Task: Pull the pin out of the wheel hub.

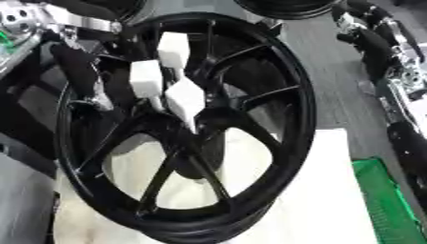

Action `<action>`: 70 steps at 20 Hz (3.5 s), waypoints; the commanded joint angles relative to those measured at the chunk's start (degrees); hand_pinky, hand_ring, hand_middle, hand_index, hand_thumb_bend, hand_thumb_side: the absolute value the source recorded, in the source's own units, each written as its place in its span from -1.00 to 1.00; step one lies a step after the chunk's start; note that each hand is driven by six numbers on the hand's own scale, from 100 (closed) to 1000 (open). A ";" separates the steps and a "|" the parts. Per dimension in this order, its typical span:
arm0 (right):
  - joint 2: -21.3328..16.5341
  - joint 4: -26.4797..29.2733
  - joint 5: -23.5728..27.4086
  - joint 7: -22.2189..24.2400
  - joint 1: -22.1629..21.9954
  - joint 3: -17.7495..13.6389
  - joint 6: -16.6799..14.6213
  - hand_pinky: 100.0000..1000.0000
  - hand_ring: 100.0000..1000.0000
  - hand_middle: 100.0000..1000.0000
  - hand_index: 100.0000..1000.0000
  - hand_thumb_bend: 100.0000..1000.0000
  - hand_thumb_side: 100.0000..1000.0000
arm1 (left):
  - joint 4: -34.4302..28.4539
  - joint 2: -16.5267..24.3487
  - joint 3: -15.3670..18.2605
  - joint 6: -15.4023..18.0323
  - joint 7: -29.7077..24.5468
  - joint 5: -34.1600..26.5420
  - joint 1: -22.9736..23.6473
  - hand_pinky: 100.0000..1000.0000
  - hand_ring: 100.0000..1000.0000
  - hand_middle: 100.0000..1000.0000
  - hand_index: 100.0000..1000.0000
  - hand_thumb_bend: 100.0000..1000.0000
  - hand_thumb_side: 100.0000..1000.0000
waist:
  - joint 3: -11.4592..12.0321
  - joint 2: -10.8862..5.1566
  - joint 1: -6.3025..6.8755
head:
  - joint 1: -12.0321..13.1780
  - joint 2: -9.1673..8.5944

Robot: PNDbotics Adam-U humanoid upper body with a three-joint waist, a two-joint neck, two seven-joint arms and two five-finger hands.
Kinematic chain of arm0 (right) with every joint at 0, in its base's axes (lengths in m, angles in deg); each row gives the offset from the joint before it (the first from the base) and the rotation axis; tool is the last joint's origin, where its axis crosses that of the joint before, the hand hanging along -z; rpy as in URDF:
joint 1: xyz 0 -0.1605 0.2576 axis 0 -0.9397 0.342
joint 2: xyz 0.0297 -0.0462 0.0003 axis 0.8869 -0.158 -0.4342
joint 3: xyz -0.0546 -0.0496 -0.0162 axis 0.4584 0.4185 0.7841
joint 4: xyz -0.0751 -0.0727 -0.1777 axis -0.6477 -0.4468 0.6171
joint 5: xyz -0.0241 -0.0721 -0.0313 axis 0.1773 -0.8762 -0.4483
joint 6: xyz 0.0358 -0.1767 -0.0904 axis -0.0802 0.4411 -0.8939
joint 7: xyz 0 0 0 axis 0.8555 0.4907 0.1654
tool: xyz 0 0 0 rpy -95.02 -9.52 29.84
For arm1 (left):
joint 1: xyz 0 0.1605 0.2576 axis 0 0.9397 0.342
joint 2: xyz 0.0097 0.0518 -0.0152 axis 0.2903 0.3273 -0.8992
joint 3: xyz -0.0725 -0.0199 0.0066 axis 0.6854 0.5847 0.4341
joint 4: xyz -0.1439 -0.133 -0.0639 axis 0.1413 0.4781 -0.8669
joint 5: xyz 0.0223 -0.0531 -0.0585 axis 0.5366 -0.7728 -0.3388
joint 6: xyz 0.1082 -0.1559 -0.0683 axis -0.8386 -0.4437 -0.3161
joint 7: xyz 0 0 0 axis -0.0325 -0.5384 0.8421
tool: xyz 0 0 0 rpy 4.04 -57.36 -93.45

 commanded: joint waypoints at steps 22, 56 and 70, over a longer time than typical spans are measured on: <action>-0.65 0.67 -0.08 0.27 1.75 0.04 0.18 0.63 0.67 0.60 0.65 -0.47 -0.44 | 0.57 -2.00 0.97 -3.01 -0.66 2.20 -2.20 0.62 0.51 0.29 0.37 0.03 -1.00 | -0.90 -1.21 -0.06 | 0.76 -0.75; -1.06 0.62 0.11 -0.44 0.99 -0.72 0.01 0.63 0.67 0.61 0.65 -0.52 -0.42 | -17.11 11.41 20.40 -3.98 11.58 1.53 2.18 0.42 0.14 -0.10 -0.35 -0.24 -1.00 | 0.52 -1.12 -0.19 | -1.44 0.24; -2.42 0.73 0.36 -2.50 0.04 -2.87 -0.77 0.63 0.67 0.61 0.66 -0.54 -0.41 | -20.80 31.38 43.36 -8.73 33.79 -8.08 38.72 0.39 0.11 -0.13 -0.42 -0.55 -1.00 | 3.17 -0.15 -0.72 | -1.06 -0.61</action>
